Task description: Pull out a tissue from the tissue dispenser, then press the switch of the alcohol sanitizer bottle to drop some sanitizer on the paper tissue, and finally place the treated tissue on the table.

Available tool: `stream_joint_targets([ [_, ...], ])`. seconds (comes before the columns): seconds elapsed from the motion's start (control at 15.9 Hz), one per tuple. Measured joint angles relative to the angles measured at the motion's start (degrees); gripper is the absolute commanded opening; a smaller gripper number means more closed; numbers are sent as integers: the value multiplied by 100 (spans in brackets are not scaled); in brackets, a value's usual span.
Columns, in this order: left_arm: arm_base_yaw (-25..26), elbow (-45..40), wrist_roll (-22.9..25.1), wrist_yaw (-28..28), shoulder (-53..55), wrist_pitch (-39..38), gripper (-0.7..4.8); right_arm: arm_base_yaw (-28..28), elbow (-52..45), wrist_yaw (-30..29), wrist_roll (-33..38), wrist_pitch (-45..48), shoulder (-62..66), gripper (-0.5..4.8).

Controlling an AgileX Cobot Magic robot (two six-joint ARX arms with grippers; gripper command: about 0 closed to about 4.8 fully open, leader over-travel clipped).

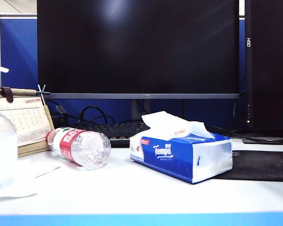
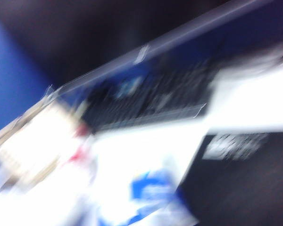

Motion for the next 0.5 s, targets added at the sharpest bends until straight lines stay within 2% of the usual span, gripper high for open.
stream_joint_targets([
  [0.06,0,98,37,-2,157,-2,-5,74,544,-341,-28,-15,717,203],
  [0.25,2,92,35,111,940,-79,-5,743,2111,-490,-1049,308,2691,203],
  [0.38,2,79,39,330,1545,79,-5,1377,2577,-553,-1292,234,3991,214],
  [0.5,4,83,133,341,1696,282,-5,1930,2675,-492,-1464,205,4723,223],
])
